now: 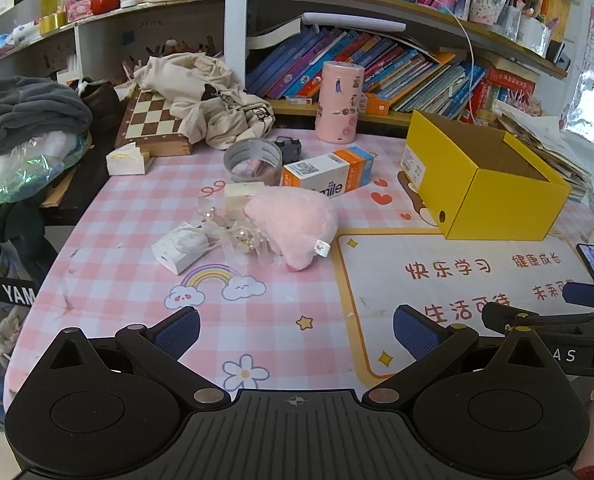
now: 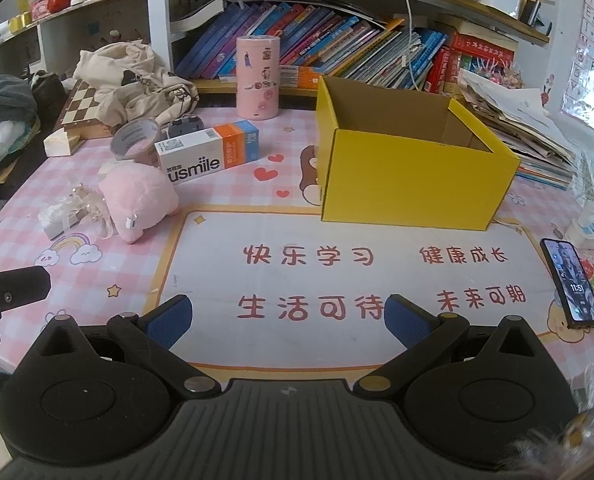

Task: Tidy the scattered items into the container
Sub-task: 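Move the left tool toward the pearl accessory bag while the right tool approaches the pink plush pig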

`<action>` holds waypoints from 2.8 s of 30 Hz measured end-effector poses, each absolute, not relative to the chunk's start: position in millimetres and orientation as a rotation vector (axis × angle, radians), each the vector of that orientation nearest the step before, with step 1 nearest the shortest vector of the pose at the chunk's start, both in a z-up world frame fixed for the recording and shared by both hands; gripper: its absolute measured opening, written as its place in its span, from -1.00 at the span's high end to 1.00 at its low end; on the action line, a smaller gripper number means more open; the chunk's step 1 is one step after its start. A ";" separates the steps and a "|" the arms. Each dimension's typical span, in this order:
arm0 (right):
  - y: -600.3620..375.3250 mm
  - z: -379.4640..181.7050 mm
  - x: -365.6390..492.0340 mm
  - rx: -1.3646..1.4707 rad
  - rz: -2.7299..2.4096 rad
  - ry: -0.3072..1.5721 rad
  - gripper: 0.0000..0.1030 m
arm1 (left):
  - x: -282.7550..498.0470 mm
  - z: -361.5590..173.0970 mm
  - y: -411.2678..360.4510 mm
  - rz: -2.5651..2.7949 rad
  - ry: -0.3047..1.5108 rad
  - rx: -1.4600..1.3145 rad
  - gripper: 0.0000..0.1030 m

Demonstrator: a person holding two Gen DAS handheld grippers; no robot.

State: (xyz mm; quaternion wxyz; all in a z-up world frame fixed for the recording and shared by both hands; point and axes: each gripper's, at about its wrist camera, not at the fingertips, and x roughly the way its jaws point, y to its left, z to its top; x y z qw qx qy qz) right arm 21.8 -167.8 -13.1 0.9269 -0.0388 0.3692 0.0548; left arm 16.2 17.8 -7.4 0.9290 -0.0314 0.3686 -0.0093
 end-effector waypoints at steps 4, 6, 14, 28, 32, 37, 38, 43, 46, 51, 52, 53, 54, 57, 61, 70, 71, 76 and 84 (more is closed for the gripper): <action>-164.7 -12.8 23.2 -0.071 0.132 0.757 -1.00 | 16.7 -7.9 20.9 -0.011 0.756 -0.067 -1.00; -163.3 -12.0 23.8 -0.062 0.147 0.754 -1.00 | 17.0 -8.0 22.5 -0.010 0.755 -0.068 -1.00; -152.7 -9.6 25.7 -0.067 0.185 0.735 -1.00 | 16.0 -7.7 30.8 -0.008 0.747 -0.074 -1.00; -131.6 -12.5 33.4 -0.095 0.264 0.743 -1.00 | 13.8 -9.3 46.4 0.029 0.738 -0.109 -1.00; -127.2 -12.8 39.4 -0.101 0.289 0.742 -1.00 | 16.0 -10.7 51.0 0.056 0.743 -0.124 -1.00; -121.3 -13.8 51.8 -0.111 0.331 0.740 -1.00 | 24.6 -15.0 55.3 0.083 0.755 -0.142 -1.00; -120.7 -14.2 55.2 -0.109 0.340 0.740 -1.00 | 27.0 -15.2 55.5 0.088 0.755 -0.142 -1.00; -116.9 -17.4 75.0 -0.097 0.393 0.763 -1.00 | 38.4 -17.7 59.1 0.121 0.753 -0.158 -1.00; -111.7 -18.6 85.8 -0.111 0.424 0.770 -1.00 | 45.5 -21.7 63.0 0.141 0.769 -0.182 -1.00; -100.1 -21.2 106.5 -0.155 0.475 0.776 -0.99 | 57.5 -24.1 69.3 0.169 0.763 -0.218 -0.98; -97.8 -22.1 110.6 -0.164 0.489 0.779 -0.96 | 59.8 -24.9 70.4 0.174 0.761 -0.226 -0.96; -95.7 -22.9 114.9 -0.173 0.502 0.780 -0.96 | 62.1 -25.8 71.9 0.178 0.758 -0.235 -0.93; -93.7 -23.3 118.8 -0.180 0.508 0.775 -0.93 | 64.4 -26.7 73.4 0.183 0.757 -0.247 -0.89; -88.5 -24.9 131.3 -0.200 0.517 0.762 -0.61 | 70.9 -30.1 77.6 0.201 0.756 -0.284 -0.78; -83.3 -31.8 148.5 -0.196 0.561 0.794 -0.60 | 78.8 -34.2 82.8 0.225 0.753 -0.331 -0.66; -61.1 -41.2 176.4 -0.222 0.683 0.787 -0.60 | 101.0 -43.4 97.4 0.260 0.738 -0.464 -0.28; -58.7 -42.2 179.2 -0.231 0.686 0.782 -0.60 | 103.9 -44.9 97.8 0.261 0.740 -0.472 -0.27; -51.8 -47.9 192.2 -0.254 0.708 0.777 -0.60 | 118.1 -53.8 98.1 0.267 0.762 -0.507 -0.25; -46.7 -54.9 203.2 -0.262 0.772 0.785 -0.49 | 140.3 -70.1 106.7 0.272 0.787 -0.654 0.04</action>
